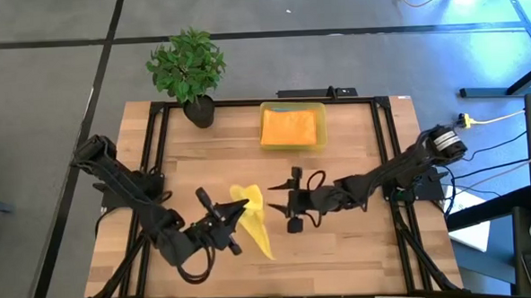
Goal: Fold microfiber towels
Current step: Fold the yellow microfiber towel
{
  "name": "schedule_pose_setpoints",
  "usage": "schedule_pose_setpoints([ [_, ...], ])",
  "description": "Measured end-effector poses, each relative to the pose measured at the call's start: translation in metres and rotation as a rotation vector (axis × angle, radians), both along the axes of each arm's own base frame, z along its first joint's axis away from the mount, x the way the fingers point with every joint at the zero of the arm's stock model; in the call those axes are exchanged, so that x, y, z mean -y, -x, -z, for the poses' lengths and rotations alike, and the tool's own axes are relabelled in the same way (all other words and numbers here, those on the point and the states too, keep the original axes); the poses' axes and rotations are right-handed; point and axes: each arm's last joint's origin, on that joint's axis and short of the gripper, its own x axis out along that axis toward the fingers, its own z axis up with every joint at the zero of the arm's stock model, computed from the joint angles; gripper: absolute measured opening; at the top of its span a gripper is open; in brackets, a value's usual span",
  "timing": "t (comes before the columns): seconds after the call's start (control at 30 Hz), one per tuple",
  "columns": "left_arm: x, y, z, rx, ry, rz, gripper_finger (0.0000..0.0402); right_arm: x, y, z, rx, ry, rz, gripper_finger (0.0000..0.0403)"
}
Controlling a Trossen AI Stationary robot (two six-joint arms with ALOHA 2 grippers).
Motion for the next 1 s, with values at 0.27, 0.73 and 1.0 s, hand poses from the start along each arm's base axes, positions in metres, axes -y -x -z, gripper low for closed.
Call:
schedule_pose_setpoints([
  [0.27, 0.007, 0.006, 0.005, -0.032, -0.022, 0.025, 0.0000, -0.019, -0.016, 0.033, 0.004, -0.128, -0.143, 0.0219],
  [0.73, 0.006, 0.006, 0.006, -0.039, -0.029, 0.015, 0.0000, -0.041, -0.020, 0.042, 0.114, -0.253, -0.296, 0.0220],
  [1.0, 0.005, 0.005, 0.006, -0.039, -0.031, 0.002, 0.0000, -0.042, -0.023, 0.051, 0.019, -0.206, -0.187, 0.0220],
])
